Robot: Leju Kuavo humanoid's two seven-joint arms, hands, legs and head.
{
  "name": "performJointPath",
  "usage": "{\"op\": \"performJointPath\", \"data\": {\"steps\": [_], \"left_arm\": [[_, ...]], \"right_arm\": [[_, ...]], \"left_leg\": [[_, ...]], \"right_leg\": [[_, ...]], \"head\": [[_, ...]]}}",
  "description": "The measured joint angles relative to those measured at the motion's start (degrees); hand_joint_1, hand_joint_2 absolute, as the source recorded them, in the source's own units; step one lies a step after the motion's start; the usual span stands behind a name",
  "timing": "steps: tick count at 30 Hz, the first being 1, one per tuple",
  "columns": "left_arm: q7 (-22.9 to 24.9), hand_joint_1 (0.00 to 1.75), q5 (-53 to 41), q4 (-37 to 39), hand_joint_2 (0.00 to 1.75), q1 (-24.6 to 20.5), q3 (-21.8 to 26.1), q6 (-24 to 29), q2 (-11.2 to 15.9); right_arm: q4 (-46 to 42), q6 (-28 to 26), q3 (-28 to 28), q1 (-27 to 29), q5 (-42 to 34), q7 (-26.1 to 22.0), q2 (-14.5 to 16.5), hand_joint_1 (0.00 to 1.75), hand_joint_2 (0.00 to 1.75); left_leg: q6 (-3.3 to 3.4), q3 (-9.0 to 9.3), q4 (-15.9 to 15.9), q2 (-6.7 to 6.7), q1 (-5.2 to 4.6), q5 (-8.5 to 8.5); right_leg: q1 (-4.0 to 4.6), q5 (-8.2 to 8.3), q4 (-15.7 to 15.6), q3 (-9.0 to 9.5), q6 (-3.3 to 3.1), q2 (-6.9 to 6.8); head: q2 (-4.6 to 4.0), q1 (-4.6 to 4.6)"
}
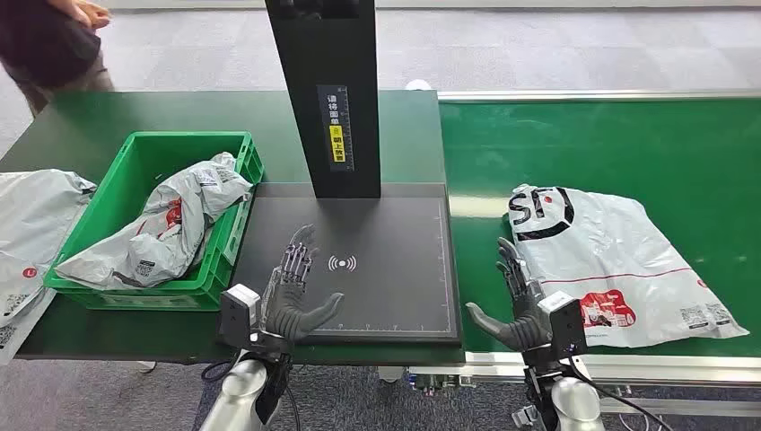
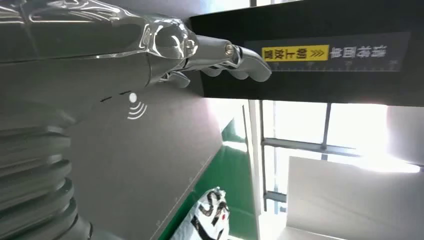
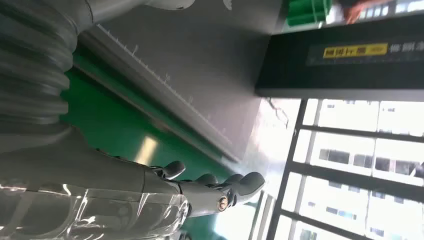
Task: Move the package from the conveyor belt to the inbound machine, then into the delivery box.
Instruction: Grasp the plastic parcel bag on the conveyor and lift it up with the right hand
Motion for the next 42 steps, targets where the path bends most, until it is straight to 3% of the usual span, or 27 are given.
{"op": "performJointPath", "data": {"steps": [4,10,16,20,24,31,36,42], "left_arm": [[-0.56,0.0,-0.47,0.0,1.75,0.24,-0.22,-0.03,0.0],[-1.03,0.0,-1.16,-0.41,1.75,0.99,-0.23,-0.17,0.01],[-0.54,0.0,-1.63,-1.38,1.75,1.31,-0.2,-1.17,0.0],[-0.49,0.0,-1.92,-2.03,1.75,1.48,-0.15,-1.75,0.02],[-0.51,0.0,-2.19,-2.36,1.75,1.69,-0.1,-1.85,0.16],[-0.65,0.0,-2.62,-3.57,1.75,2.68,0.3,-1.68,0.5],[-0.44,0.0,-2.67,-4.29,1.75,2.85,0.48,-1.37,0.77],[0.09,0.0,-2.74,-4.37,1.75,3.02,0.87,-0.61,0.81]], "right_arm": [[-0.89,-3.83,-0.26,0.16,2.88,-0.84,0.0,0.0,1.75],[-3.06,-16.48,-0.47,-0.62,14.3,-1.57,-0.27,0.0,1.75],[-5.0,-32.77,-0.81,-2.64,34.01,3.81,-2.63,0.0,1.75],[-4.49,-37.08,-1.81,-4.78,41.51,6.97,-5.17,0.0,1.75],[0.12,-36.0,-3.14,-8.72,44.28,12.02,-8.15,0.0,1.75],[19.63,-32.84,-5.73,-19.28,45.64,21.1,-13.17,0.0,1.75],[31.52,-26.61,-6.16,-24.22,47.96,28.17,-14.43,0.0,1.75],[40.54,-16.24,-5.64,-27.44,50.64,31.28,-14.7,0.0,1.75]], "left_leg": [[0.0,0.01,0.0,0.01,0.0,0.0],[0.0,0.01,0.0,0.01,0.0,0.0],[0.0,0.01,0.0,0.01,-0.01,0.0],[0.03,0.01,0.01,0.0,-0.01,0.02],[0.03,0.02,0.01,0.01,-0.02,0.03],[0.06,0.03,0.03,-0.02,-0.02,0.05],[0.06,0.02,0.03,-0.03,-0.01,0.05],[0.06,0.01,0.02,-0.04,0.0,0.04]], "right_leg": [[0.0,0.0,0.0,0.01,0.0,0.01],[0.0,0.01,0.0,0.0,0.0,0.01],[-0.01,0.01,0.0,0.01,0.0,0.01],[-0.01,0.02,0.0,0.03,0.0,-0.01],[-0.02,0.06,0.0,0.04,0.0,0.0],[-0.02,0.09,0.0,0.06,0.01,-0.03],[-0.01,0.08,0.0,0.04,0.01,-0.02],[0.0,0.07,0.0,0.04,0.01,-0.03]], "head": [[0.0,0.0],[0.0,0.0],[0.0,0.0],[0.0,0.01],[0.0,0.01],[0.0,0.0],[0.0,0.0],[0.0,0.0]]}}
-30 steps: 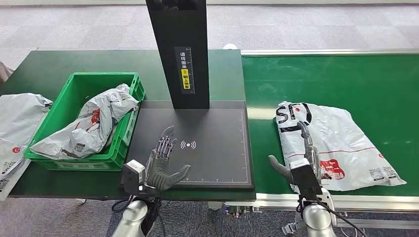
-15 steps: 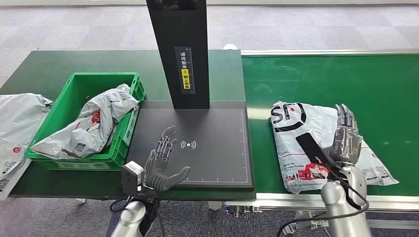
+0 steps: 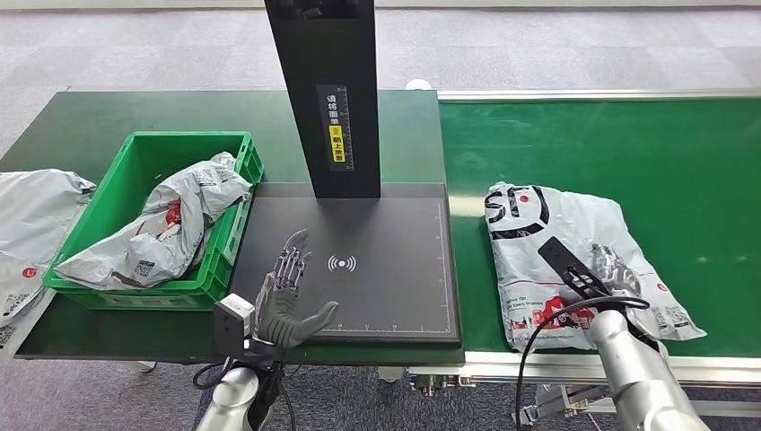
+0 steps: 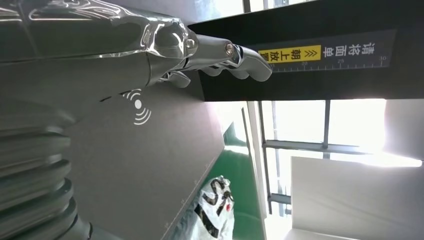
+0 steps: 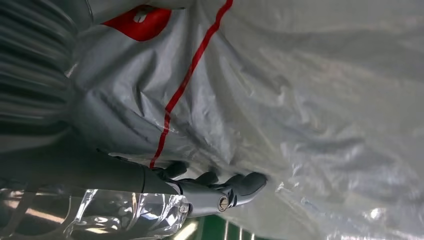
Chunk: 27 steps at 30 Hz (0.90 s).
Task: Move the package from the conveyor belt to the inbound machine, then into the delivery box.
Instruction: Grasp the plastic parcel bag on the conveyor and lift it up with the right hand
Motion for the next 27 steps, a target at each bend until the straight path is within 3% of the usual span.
{"op": "performJointPath", "data": {"steps": [2,6,12,16,22,24,27], "left_arm": [[-0.19,0.0,0.04,0.08,1.75,0.14,0.03,0.19,0.0],[-0.95,0.0,0.28,0.64,1.75,0.11,0.07,0.55,0.01],[-1.07,0.0,0.75,0.86,1.75,0.91,0.33,1.74,0.17],[-0.36,0.0,1.01,0.01,1.75,2.31,0.45,2.28,0.42],[0.98,0.0,1.19,-3.55,1.75,5.08,0.49,2.37,0.85],[1.12,0.0,1.19,-4.24,1.75,5.34,0.49,2.31,0.91],[1.12,0.0,1.19,-4.66,1.75,5.3,0.49,2.28,0.92]], "right_arm": [[1.76,4.81,0.69,-0.48,0.91,-1.32,-0.04,0.02,1.75],[3.99,13.44,3.2,-1.49,2.25,-6.0,-0.35,1.75,1.75],[4.59,12.59,5.88,-1.8,1.63,-9.33,-0.42,1.75,1.75],[4.06,7.83,6.66,-1.41,-1.34,-11.42,0.01,1.75,1.75],[-2.42,2.64,4.87,3.13,-13.18,-15.86,1.64,1.75,1.75],[-6.04,3.78,3.5,5.34,-18.58,-17.47,2.37,1.75,1.75],[-11.73,9.95,1.3,8.48,-29.65,-21.0,3.45,1.75,1.75]], "left_leg": [[0.0,0.01,0.0,0.01,0.0,0.0],[-0.01,0.12,0.0,0.07,0.0,-0.02],[-0.01,0.23,0.0,0.12,0.0,-0.02],[-0.01,0.26,0.0,0.11,0.02,-0.01],[-0.01,0.19,-0.01,-0.06,0.02,-0.02],[-0.01,0.14,-0.01,-0.16,0.03,-0.02],[-0.01,0.11,-0.01,-0.16,0.02,-0.02]], "right_leg": [[0.0,0.0,0.0,0.0,0.0,0.01],[0.0,0.0,-0.03,0.08,0.0,0.07],[0.0,0.01,-0.03,0.2,0.0,0.11],[0.01,0.01,-0.02,0.25,0.0,0.1],[0.02,-0.05,-0.02,0.21,0.03,-0.04],[0.02,-0.07,-0.02,0.2,0.03,-0.12],[0.01,-0.07,-0.02,0.17,0.03,-0.11]], "head": [[0.0,-0.01],[0.0,0.0],[0.0,0.0],[0.0,0.0],[0.01,0.0],[0.01,0.0],[0.0,-0.01]]}}
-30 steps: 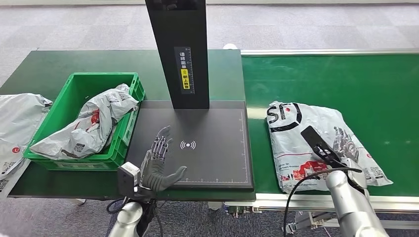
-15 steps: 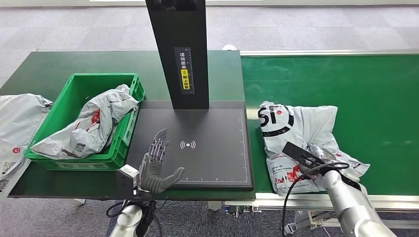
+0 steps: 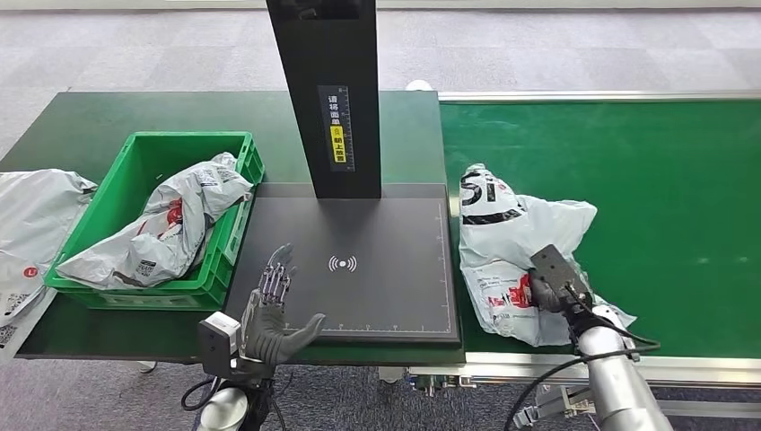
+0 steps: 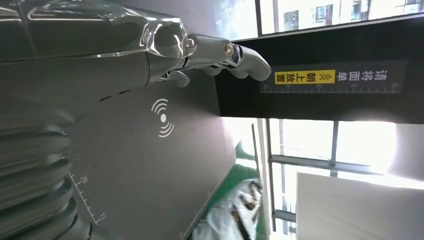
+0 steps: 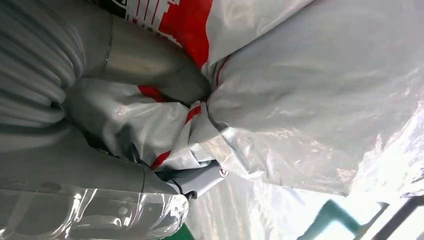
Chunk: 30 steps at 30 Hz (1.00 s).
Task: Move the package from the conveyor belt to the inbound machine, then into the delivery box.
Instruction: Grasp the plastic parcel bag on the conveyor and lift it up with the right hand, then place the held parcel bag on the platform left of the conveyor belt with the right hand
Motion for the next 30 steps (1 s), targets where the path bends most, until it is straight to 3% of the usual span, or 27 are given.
{"op": "performJointPath", "data": {"steps": [2,5,12,17,19,24,30], "left_arm": [[0.0,0.0,0.0,-0.04,1.75,-0.09,0.0,0.01,0.0],[-0.01,0.0,0.0,-0.05,1.75,-0.14,0.0,0.03,0.02],[-0.04,0.0,-0.01,-0.22,1.75,-0.15,0.0,0.03,0.04],[-0.27,0.0,-0.37,-0.51,1.75,-0.18,0.0,-0.1,0.02],[-0.81,0.0,-0.56,-0.53,1.75,-0.4,0.0,-0.13,0.01],[-2.54,0.0,-0.68,-0.82,1.75,-2.33,0.23,2.11,0.02],[-6.05,0.0,-0.97,-3.32,1.75,-3.07,1.63,10.09,0.02]], "right_arm": [[-3.31,2.84,-1.05,1.68,-6.03,-2.19,0.51,1.75,1.75],[-6.96,2.95,-1.68,3.15,-9.18,-3.01,0.87,1.75,1.75],[-14.33,-1.57,-1.83,5.33,-11.82,-6.0,1.63,1.75,1.75],[-22.7,-17.78,-1.3,8.33,-3.68,-7.7,2.91,1.75,1.75],[-27.38,-19.45,0.14,9.76,-1.42,-8.86,3.55,1.75,1.75],[-33.44,-14.72,8.6,9.52,6.59,-9.89,3.92,1.75,1.75],[-30.59,-6.76,23.23,2.78,12.65,-10.25,3.75,1.75,1.75]], "left_leg": [[0.0,-0.01,0.0,0.0,-0.01,0.0],[0.01,-0.02,0.0,0.01,-0.02,0.0],[0.0,-0.01,0.0,0.03,-0.02,0.0],[-0.01,-0.05,0.0,0.0,-0.01,0.0],[-0.04,-0.04,-0.01,0.13,0.0,-0.04],[-0.1,-0.02,-0.03,0.26,0.02,-0.06],[-0.09,0.02,-0.03,0.24,0.05,0.03]], "right_leg": [[-0.01,0.0,0.0,-0.02,0.0,0.0],[-0.02,0.0,0.0,-0.02,0.0,0.0],[-0.02,0.0,0.0,-0.04,0.0,0.03],[0.0,-0.01,0.01,-0.07,-0.01,-0.02],[0.0,-0.01,0.02,-0.09,-0.02,0.12],[0.01,0.0,0.05,-0.1,-0.04,0.25],[0.03,0.04,0.07,-0.1,-0.09,0.22]], "head": [[0.0,0.0],[0.0,0.01],[0.0,0.0],[0.0,0.0],[0.0,-0.01],[0.0,0.01],[0.0,-0.01]]}}
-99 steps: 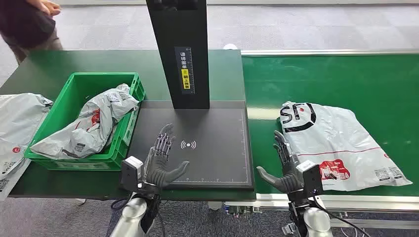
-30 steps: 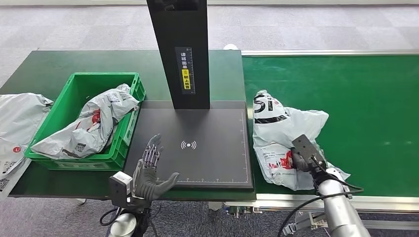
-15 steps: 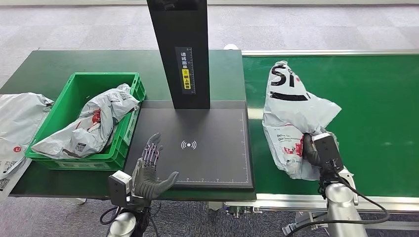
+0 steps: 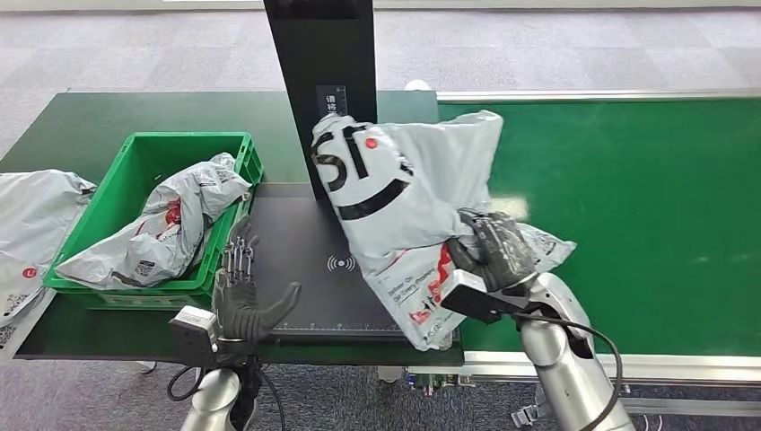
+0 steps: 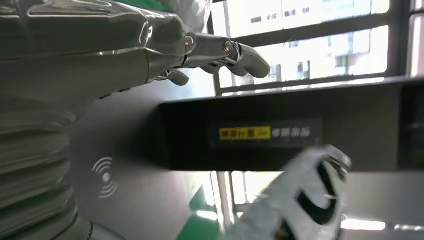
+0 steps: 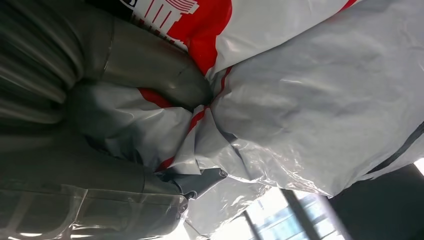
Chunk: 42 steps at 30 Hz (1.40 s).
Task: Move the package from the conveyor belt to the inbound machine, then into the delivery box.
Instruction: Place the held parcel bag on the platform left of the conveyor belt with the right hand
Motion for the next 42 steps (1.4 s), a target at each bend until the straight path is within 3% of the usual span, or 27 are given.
{"op": "performJointPath", "data": {"steps": [11,18,25,29,34,37,42], "left_arm": [[-2.19,0.0,3.08,-9.34,1.75,0.92,1.52,8.64,0.08],[-2.19,0.0,4.45,-13.77,1.75,2.26,1.57,8.1,0.26],[-2.19,0.0,4.71,-15.03,1.75,2.53,1.61,7.97,0.29],[-2.19,0.0,4.96,-15.53,1.75,2.97,1.73,7.51,0.3],[-2.19,0.0,5.5,-15.45,1.75,3.15,1.78,4.92,0.33],[-2.19,0.0,4.56,-14.41,1.75,2.67,1.38,3.08,0.42],[-1.91,0.0,1.37,-10.81,1.75,1.03,-1.14,-1.5,0.84]], "right_arm": [[15.42,4.37,15.45,-9.79,0.03,1.4,-0.28,1.75,1.75],[27.08,7.41,20.36,-14.79,0.03,1.41,0.53,1.75,1.75],[31.76,7.42,22.39,-17.08,0.2,1.67,1.13,1.75,1.75],[33.6,1.17,22.91,-17.36,0.65,0.74,1.87,0.02,1.75],[33.48,-13.6,21.52,-15.0,-3.06,-8.23,2.48,0.0,1.75],[30.29,-18.22,19.13,-12.69,-8.04,-11.02,2.52,0.0,1.75],[20.25,-22.41,15.52,-8.94,-22.49,-11.52,1.95,0.0,1.75]], "left_leg": [[0.04,-0.08,0.02,-0.11,-0.02,0.01],[0.04,-0.05,0.02,-0.12,-0.01,0.01],[0.04,0.0,0.02,-0.08,-0.01,0.01],[0.04,0.03,0.02,-0.08,-0.01,0.01],[0.04,0.02,0.02,-0.09,-0.01,0.01],[0.04,0.0,0.03,-0.09,-0.02,0.01],[0.05,-0.02,0.03,-0.06,-0.04,0.0]], "right_leg": [[-0.02,0.0,-0.02,0.01,0.02,-0.12],[-0.01,0.0,-0.02,0.02,0.01,-0.13],[-0.01,0.01,-0.02,0.06,0.01,-0.1],[-0.01,0.01,-0.02,0.07,0.01,-0.1],[-0.01,0.01,-0.02,0.05,0.01,-0.11],[-0.01,0.0,-0.02,0.02,0.01,-0.11],[-0.02,0.0,-0.04,-0.02,0.01,-0.07]], "head": [[0.0,0.01],[0.0,0.01],[0.0,0.01],[0.01,0.01],[0.0,0.0],[0.0,0.0],[0.0,0.01]]}}
